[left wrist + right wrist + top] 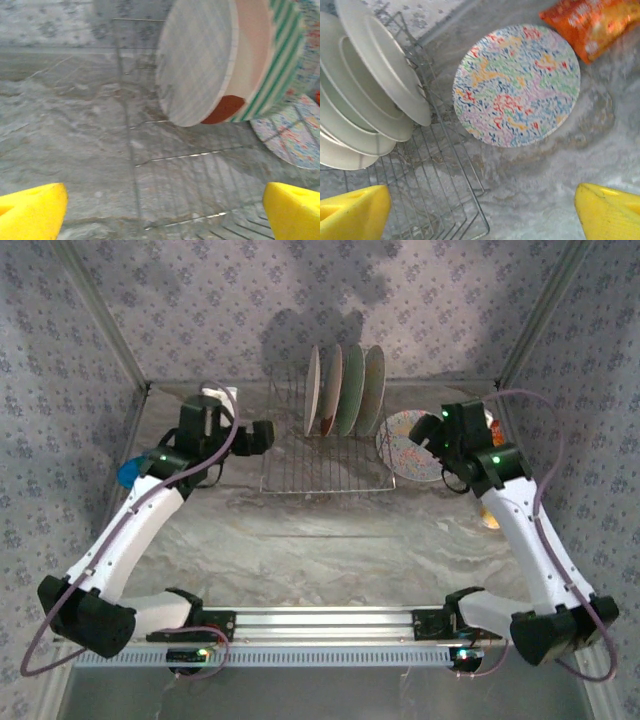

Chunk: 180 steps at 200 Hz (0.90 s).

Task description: Load the plates into the dish rack

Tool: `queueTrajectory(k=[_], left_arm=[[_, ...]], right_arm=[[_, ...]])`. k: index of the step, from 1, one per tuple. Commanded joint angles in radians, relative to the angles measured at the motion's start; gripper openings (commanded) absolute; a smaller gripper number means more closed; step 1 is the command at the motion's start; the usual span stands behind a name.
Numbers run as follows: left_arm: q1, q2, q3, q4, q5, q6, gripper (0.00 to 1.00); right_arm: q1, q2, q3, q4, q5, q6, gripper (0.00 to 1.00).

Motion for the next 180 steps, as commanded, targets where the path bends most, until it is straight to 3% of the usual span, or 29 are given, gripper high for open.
queueTrajectory(k=[1,59,180], left_arm=[[-0.071,-0.033,0.05,-0.019,-0.04,-0.035,0.99],[-0.225,-0.014,0.06,-0.011,0.009,-0.137,0.99],[-0.251,0.034,0.036,-0.004,0.0,-0.162,0.99]], right_arm=[[-0.098,-0.039,-0.096,0.069,-0.155,0.114,0.96],[-0.318,0.053,-0.309,0.228,-0.315,0.142,0.94],[-0.409,0.406,-0.328,0.502,-0.489,0.064,0.77]])
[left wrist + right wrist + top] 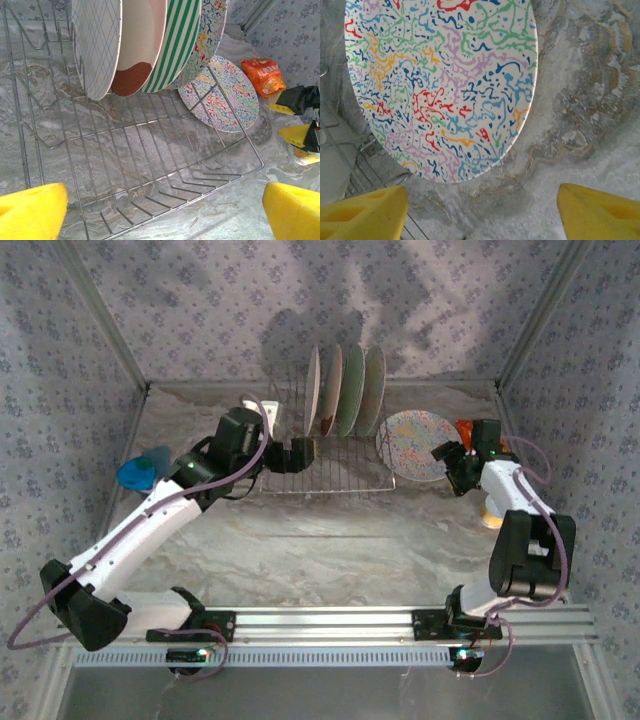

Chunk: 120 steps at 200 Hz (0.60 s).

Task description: Load the plates into the dish rack

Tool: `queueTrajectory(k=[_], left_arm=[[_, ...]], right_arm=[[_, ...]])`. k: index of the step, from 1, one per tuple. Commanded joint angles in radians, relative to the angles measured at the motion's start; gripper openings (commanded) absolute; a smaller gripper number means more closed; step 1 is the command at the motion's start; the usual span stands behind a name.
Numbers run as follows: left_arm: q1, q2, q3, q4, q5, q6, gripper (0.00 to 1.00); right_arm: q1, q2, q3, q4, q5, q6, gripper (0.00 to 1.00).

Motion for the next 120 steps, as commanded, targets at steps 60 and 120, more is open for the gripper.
queueTrajectory(k=[60,120], left_arm=[[-0.006,0.017,0.013,-0.003,-0.018,-0.017,0.99],[-0.006,0.031,0.017,-0.011,-0.018,-0.018,0.99]], right_arm=[[-0.032,0.142,-0.008,0.113,-0.076,0.008,0.7],[-0.042,0.184,-0.008,0.13,-0.085,-0.002,0.67]])
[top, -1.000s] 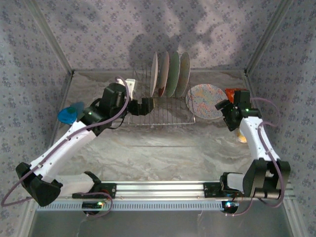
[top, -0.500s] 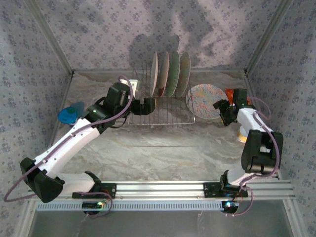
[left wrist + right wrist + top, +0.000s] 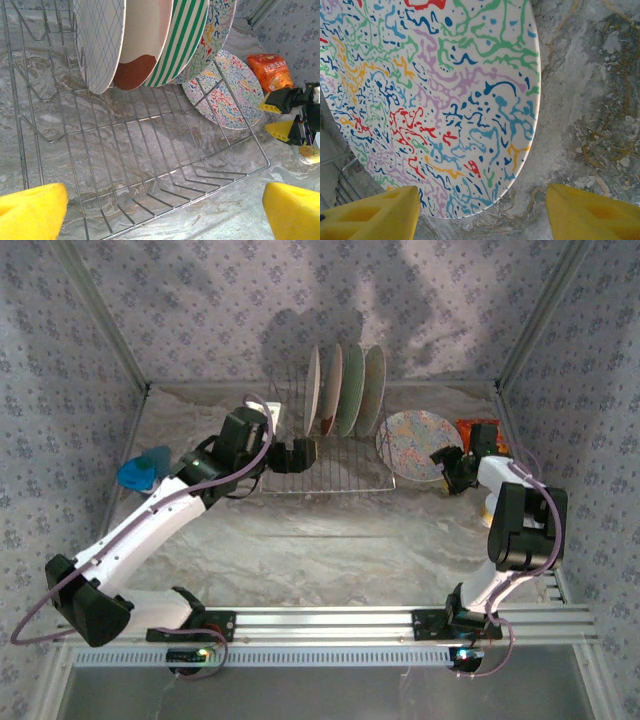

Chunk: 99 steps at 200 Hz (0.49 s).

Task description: Load the plates into the dish rack

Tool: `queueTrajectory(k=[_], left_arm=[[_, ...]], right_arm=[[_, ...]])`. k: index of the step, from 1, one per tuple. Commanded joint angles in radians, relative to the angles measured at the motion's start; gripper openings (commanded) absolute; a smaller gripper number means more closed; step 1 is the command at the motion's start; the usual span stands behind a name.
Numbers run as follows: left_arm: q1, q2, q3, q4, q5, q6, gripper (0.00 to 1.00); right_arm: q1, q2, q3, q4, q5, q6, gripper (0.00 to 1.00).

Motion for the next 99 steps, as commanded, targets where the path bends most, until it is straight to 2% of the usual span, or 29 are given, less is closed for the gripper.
queueTrajectory(k=[1,99], left_arm=[[-0.006,0.005,0.017,-0.007,-0.014,-0.007,0.99],[-0.006,0.029,0.028,-0.007,-0.016,-0.001,0.99]], right_arm=[[-0.01,0.026,-0.006,0.009,-0.017,-0.004,0.67],[-0.023,0.077,-0.016,0.053,-0.029,-0.003,0.55]])
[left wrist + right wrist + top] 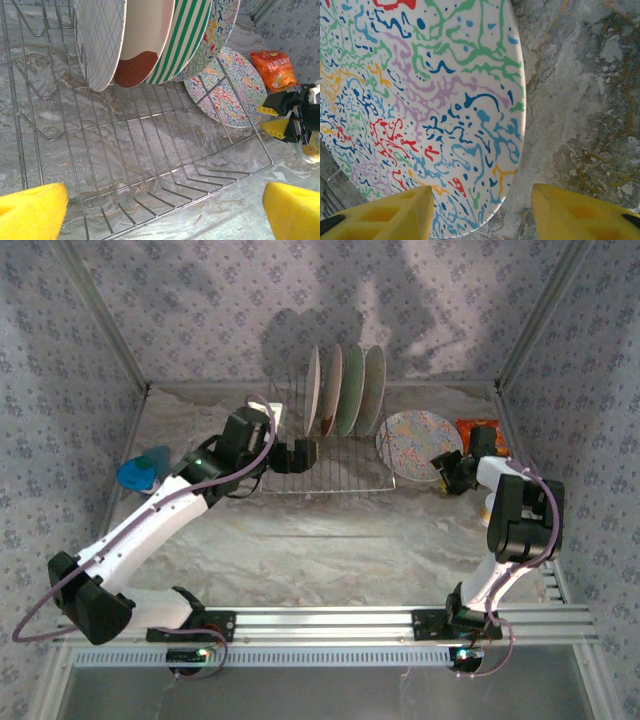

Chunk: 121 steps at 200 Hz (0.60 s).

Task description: Load the plates into the dish rack

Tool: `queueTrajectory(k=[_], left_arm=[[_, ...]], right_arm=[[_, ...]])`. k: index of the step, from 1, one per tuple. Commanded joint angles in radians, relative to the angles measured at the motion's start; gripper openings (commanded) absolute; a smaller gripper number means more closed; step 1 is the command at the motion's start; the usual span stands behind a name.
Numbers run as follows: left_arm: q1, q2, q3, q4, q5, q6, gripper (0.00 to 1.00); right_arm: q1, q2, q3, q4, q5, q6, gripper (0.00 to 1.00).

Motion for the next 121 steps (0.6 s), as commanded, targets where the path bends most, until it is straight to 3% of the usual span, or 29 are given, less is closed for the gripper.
queueTrajectory(k=[1,121], left_arm=[[-0.006,0.016,0.028,-0.007,-0.016,-0.001,0.99],[-0.004,0.054,0.055,-0.012,-0.013,0.011,0.99]], right_arm=[[-0.01,0.018,-0.009,0.013,-0.01,-0.002,0.55],[-0.02,0.065,-0.001,0.07,-0.026,-0.004,0.43]])
